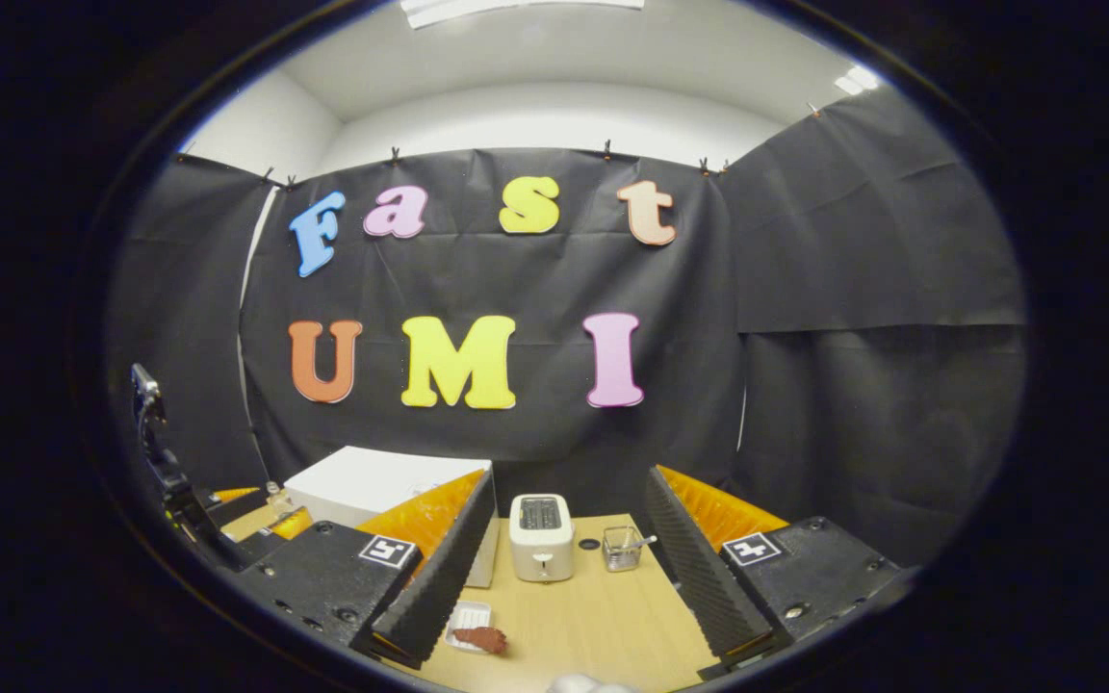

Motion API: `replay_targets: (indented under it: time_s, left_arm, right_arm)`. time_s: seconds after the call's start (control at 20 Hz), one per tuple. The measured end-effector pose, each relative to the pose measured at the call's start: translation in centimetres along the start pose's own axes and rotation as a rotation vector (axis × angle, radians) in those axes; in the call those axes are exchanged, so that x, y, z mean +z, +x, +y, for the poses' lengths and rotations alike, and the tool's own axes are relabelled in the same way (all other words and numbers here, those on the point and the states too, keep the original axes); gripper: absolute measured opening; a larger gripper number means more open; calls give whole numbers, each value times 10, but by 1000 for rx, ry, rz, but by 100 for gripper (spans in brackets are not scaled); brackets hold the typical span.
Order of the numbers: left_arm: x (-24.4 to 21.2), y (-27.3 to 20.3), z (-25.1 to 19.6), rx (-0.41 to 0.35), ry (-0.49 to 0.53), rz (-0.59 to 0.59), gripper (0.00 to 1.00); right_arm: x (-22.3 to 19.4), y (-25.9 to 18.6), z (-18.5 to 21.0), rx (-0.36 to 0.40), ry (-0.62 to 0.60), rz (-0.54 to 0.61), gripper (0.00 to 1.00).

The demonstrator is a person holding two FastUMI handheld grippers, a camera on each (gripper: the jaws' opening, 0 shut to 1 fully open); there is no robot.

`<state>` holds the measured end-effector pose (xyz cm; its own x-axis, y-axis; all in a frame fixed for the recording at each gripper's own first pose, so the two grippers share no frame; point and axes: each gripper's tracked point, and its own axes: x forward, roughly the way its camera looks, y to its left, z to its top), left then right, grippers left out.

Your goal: Open the microwave oven with the left hand, put the food in, and close the microwave oven.

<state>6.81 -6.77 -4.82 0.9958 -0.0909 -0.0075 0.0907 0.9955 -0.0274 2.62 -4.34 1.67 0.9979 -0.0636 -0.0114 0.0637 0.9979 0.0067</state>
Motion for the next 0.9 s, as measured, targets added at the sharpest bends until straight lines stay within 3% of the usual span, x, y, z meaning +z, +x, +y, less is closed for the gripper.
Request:
replay_targets:
  time_s: [0.05,0.1,0.3,0.35,0.4,0.45,0.5,0.55,0.6,0.65,0.8,0.85,0.9]
  left_arm:
    - [-9,9,-7,-9,-11,3,95]
    - [-18,20,-13,-12,-14,8,95]
    - [-71,68,-29,-7,-22,57,95]
    - [-86,77,-31,-1,-25,85,95]
    - [-100,90,-33,3,-34,107,96]
    - [-110,102,-34,8,-42,118,95]
    - [-120,112,-35,10,-45,130,95]
    - [-132,124,-37,15,-44,144,95]
    - [-140,136,-40,16,-34,149,95]
    - [-146,146,-40,24,-23,147,94]
    - [-167,167,-48,19,-29,174,94]
    - [-171,170,-50,12,-29,179,83]
    - [-172,173,-52,8,-26,180,83]
  right_arm:
    - [1,1,-3,-8,-9,4,91]
    - [1,1,-7,-16,-20,8,100]
    - [1,6,-23,-62,-55,32,100]
    - [1,8,-26,-71,-61,40,91]
    - [0,9,-30,-85,-66,46,91]
    - [0,11,-34,-99,-66,50,100]
    - [-3,12,-37,-111,-67,58,91]
    - [-6,14,-38,-120,-73,71,90]
    - [-10,16,-39,-124,-84,81,91]
    - [-10,17,-42,-133,-94,85,100]
    - [-14,24,-46,-147,-112,99,100]
    - [-14,25,-47,-152,-112,101,100]
    - [-15,29,-49,-152,-111,101,100]
